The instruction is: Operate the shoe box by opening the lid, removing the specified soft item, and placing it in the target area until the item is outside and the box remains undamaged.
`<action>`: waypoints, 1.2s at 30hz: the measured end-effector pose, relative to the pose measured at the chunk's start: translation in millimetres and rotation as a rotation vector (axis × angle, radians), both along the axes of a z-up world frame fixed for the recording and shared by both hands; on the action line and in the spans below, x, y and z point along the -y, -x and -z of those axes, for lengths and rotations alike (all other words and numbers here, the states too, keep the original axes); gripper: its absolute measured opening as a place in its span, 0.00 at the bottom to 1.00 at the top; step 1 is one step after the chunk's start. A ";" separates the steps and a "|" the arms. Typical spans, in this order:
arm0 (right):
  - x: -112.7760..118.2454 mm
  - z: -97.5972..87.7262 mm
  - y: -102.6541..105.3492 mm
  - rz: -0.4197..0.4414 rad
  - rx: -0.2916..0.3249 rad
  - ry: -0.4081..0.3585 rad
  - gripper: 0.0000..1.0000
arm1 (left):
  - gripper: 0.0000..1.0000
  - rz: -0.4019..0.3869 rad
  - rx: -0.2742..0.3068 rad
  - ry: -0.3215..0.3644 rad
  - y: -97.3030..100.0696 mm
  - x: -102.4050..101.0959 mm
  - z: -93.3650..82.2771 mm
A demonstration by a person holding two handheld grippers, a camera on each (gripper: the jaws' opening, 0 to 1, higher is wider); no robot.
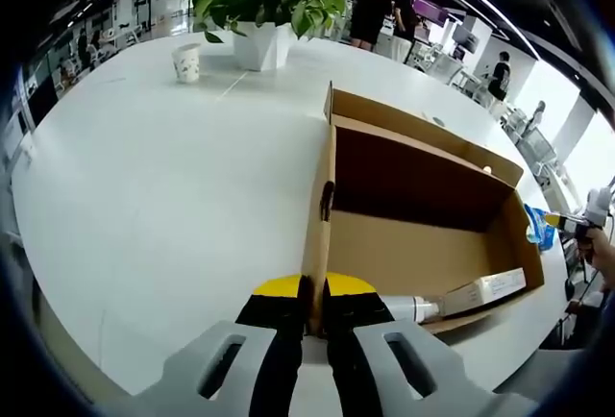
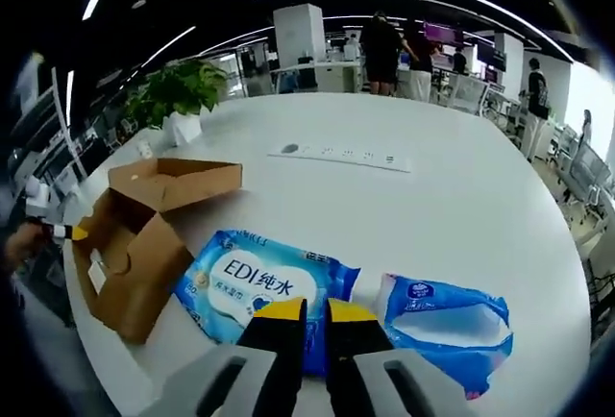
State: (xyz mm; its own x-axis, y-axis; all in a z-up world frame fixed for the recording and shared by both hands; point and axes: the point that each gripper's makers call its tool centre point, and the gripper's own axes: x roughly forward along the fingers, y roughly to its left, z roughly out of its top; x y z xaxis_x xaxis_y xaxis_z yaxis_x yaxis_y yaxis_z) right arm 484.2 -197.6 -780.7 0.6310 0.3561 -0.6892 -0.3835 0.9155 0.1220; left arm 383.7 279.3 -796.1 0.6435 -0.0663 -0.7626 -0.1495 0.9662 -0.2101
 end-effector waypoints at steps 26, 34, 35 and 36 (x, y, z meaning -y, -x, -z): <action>-60.6 -60.2 34.1 -0.331 -0.008 -0.065 0.20 | 0.04 0.004 -0.001 -0.006 -0.9 -1.0 0.3; -80.4 -69.8 44.7 -0.433 -0.020 -0.094 0.26 | 0.04 0.006 -0.002 -0.008 -0.8 -1.0 0.0; -82.7 -70.9 45.7 -0.446 -0.019 -0.097 0.26 | 0.04 0.007 -0.002 -0.008 -0.4 -0.4 -0.4; -86.3 -72.5 47.8 -0.466 -0.020 -0.101 0.27 | 0.04 0.007 -0.002 -0.009 -0.2 0.0 -0.6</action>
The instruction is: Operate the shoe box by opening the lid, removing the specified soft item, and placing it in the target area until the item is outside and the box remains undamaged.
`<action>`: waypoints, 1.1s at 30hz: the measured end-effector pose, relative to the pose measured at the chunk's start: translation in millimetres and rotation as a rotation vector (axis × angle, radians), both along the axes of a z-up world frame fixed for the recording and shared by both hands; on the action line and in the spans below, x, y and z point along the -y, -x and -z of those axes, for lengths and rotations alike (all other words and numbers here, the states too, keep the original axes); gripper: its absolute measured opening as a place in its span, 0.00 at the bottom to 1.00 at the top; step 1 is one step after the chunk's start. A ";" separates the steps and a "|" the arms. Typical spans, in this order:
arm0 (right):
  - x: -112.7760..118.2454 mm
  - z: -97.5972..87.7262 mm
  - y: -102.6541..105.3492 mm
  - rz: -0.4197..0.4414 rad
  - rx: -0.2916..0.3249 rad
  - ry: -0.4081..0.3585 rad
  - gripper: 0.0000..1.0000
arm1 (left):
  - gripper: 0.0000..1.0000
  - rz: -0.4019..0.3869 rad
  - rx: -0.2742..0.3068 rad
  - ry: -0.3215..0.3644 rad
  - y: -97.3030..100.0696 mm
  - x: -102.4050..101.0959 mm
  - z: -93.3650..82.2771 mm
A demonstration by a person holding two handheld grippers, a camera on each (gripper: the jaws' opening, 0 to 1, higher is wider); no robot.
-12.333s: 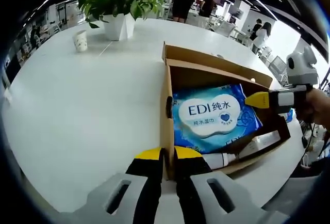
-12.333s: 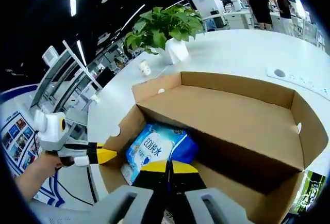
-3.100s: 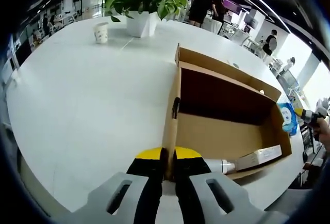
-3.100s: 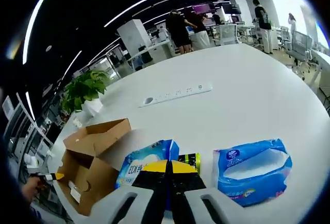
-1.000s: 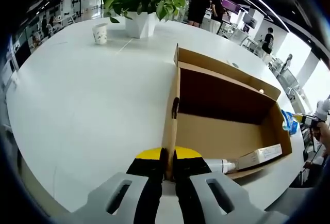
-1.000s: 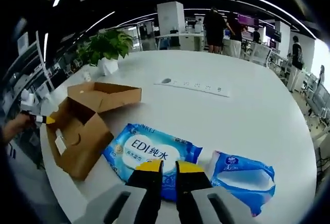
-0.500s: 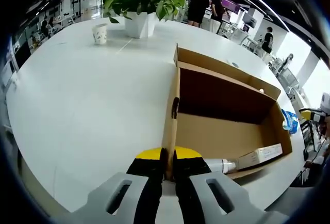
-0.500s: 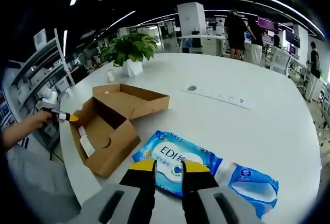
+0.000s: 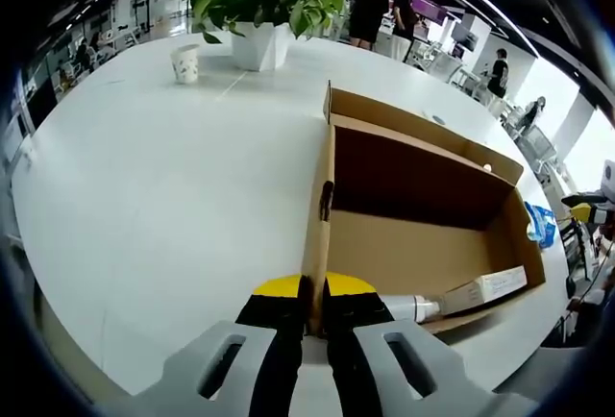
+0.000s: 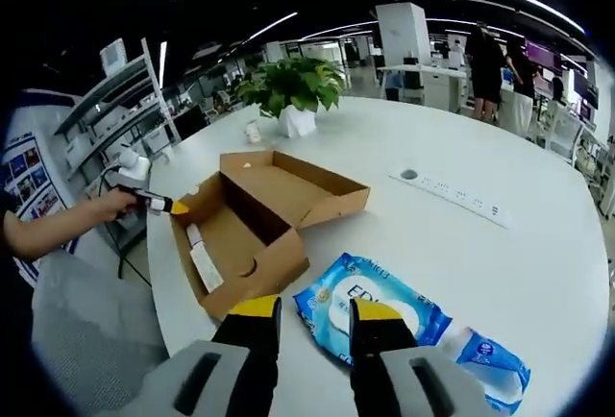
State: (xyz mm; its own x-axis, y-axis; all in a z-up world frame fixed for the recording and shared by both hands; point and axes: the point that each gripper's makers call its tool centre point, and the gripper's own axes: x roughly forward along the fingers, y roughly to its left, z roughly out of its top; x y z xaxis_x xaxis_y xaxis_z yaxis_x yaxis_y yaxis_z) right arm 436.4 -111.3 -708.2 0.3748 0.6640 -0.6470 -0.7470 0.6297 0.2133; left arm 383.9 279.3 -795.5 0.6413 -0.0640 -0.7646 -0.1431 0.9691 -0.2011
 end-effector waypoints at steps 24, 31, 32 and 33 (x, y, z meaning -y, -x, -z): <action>-59.8 -2.4 22.6 -0.372 0.010 -0.001 0.46 | 0.04 0.006 -0.002 -0.008 -0.3 -0.9 0.7; -73.2 3.8 24.6 -0.451 0.013 0.045 0.46 | 0.04 0.009 -0.004 -0.013 0.0 -0.8 0.8; -76.2 5.2 25.1 -0.468 0.016 0.056 0.46 | 0.04 0.009 -0.004 -0.013 0.1 -0.8 0.8; -78.8 6.9 25.8 -0.488 0.019 0.069 0.46 | 0.04 0.009 -0.004 -0.013 -0.2 -1.3 1.0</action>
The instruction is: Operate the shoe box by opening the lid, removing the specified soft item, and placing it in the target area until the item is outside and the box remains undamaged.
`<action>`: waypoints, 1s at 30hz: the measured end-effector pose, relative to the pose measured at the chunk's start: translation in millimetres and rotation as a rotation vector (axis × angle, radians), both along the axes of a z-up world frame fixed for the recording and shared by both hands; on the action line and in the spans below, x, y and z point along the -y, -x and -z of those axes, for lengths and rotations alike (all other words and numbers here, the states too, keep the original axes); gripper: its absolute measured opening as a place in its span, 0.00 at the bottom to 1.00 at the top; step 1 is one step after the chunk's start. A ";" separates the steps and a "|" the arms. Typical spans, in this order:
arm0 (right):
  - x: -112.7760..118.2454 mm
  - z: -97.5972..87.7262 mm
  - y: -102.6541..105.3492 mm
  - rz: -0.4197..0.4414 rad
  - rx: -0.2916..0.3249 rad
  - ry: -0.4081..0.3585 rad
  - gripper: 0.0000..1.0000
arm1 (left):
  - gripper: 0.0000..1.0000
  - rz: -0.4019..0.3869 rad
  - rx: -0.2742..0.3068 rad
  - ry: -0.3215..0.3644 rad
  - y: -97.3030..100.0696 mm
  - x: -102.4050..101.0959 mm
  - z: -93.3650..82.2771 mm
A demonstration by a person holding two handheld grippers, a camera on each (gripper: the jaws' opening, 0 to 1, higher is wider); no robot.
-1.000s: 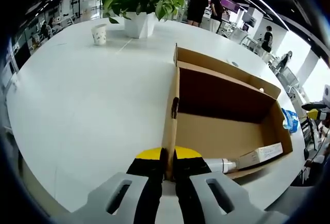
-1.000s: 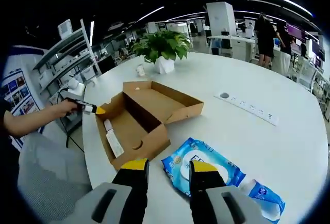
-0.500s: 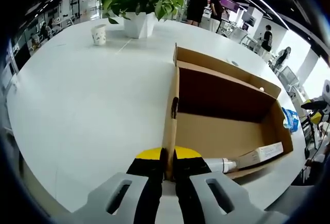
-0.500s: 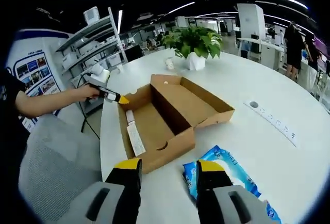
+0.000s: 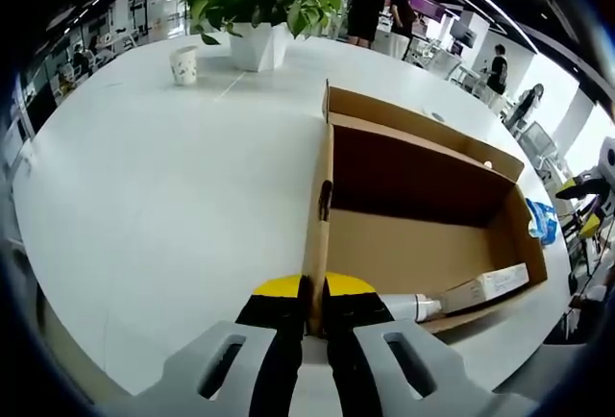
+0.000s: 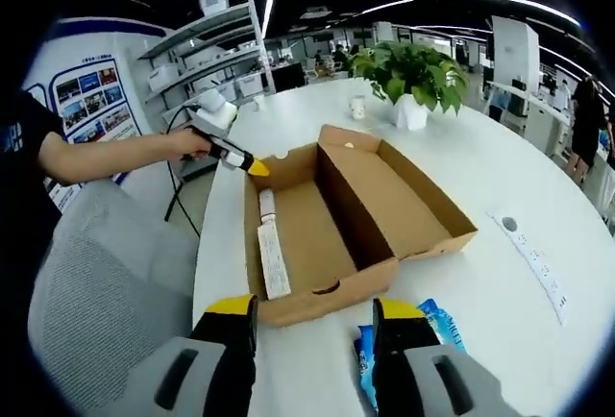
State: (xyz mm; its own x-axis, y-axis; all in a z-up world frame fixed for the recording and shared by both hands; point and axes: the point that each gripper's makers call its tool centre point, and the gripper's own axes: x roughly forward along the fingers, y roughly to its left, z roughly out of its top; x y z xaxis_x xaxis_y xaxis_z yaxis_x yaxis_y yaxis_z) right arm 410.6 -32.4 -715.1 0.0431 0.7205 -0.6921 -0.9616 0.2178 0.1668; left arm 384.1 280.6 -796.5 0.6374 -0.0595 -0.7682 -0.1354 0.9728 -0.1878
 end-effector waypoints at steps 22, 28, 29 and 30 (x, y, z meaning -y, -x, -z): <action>-48.1 31.0 9.0 -0.183 0.012 0.108 0.46 | 0.04 0.008 -0.005 -0.009 -0.2 -0.1 0.0; -60.9 42.5 12.6 -0.221 0.009 0.129 0.46 | 0.04 0.012 -0.009 -0.013 -1.0 -1.0 0.7; -62.7 45.7 13.0 -0.230 0.013 0.137 0.46 | 0.04 0.012 -0.009 -0.012 -1.0 -1.0 0.7; -63.9 47.4 13.0 -0.236 0.017 0.141 0.46 | 0.04 0.012 -0.009 -0.012 -1.0 -0.9 0.7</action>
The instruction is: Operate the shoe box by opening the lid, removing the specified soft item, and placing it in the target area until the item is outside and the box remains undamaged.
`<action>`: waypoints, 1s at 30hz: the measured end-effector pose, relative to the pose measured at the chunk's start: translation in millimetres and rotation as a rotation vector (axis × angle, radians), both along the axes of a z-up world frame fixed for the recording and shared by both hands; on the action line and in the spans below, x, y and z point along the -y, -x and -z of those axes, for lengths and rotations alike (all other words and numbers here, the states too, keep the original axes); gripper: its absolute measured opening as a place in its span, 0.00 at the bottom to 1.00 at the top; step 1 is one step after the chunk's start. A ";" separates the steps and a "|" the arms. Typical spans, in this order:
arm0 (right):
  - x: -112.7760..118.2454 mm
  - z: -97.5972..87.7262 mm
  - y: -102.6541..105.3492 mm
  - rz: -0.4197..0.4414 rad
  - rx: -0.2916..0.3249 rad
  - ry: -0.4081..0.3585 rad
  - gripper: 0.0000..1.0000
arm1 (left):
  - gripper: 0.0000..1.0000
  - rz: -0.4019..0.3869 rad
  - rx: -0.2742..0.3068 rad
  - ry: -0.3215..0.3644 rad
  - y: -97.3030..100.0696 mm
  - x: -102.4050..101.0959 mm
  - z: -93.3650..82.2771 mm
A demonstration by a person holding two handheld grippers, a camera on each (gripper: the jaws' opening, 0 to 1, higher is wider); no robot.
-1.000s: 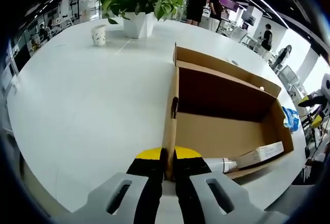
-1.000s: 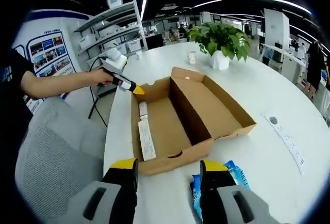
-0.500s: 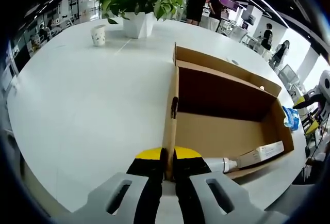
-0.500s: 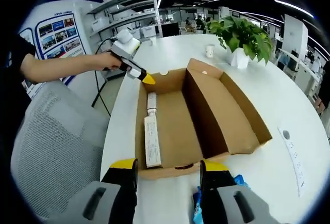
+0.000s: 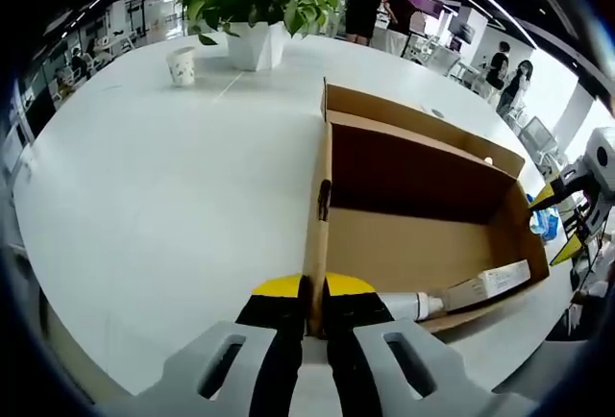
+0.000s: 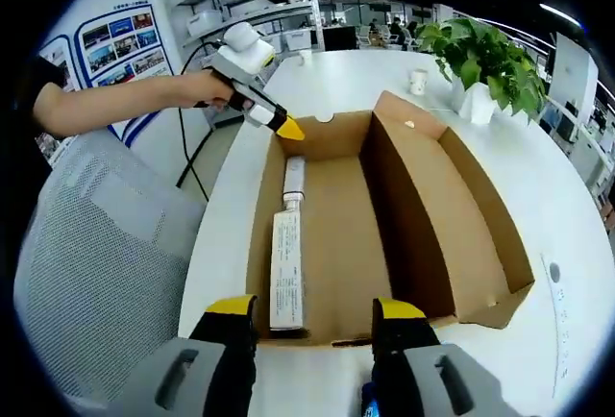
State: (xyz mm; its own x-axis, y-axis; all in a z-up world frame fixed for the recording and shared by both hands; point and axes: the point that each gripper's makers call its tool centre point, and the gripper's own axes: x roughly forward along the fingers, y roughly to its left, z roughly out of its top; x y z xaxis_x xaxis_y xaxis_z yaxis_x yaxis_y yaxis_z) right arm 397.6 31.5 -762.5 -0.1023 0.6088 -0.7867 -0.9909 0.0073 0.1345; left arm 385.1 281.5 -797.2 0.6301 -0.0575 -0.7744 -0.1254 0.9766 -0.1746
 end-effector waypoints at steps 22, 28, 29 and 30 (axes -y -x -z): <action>-26.5 30.6 9.3 -0.037 -0.073 0.018 0.46 | 0.04 0.002 -0.002 0.004 -0.5 1.5 0.0; -32.2 36.2 10.6 -0.030 -0.080 0.019 0.43 | 0.04 0.001 -0.002 0.008 -1.9 -0.3 0.7; -32.4 37.6 10.5 -0.033 -0.077 0.023 0.43 | 0.04 0.001 -0.002 0.009 -2.1 -0.4 0.8; -32.3 39.1 10.3 -0.034 -0.073 0.029 0.42 | 0.04 0.001 -0.002 0.009 -2.3 -0.8 0.9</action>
State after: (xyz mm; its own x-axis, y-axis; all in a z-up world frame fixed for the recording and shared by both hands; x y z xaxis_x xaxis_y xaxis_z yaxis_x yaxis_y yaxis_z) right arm 387.3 63.8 -801.6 -0.1808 0.5807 -0.7938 -0.9781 -0.0217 0.2069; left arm 387.3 282.3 -798.1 0.6285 -0.0652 -0.7751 -0.1252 0.9750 -0.1836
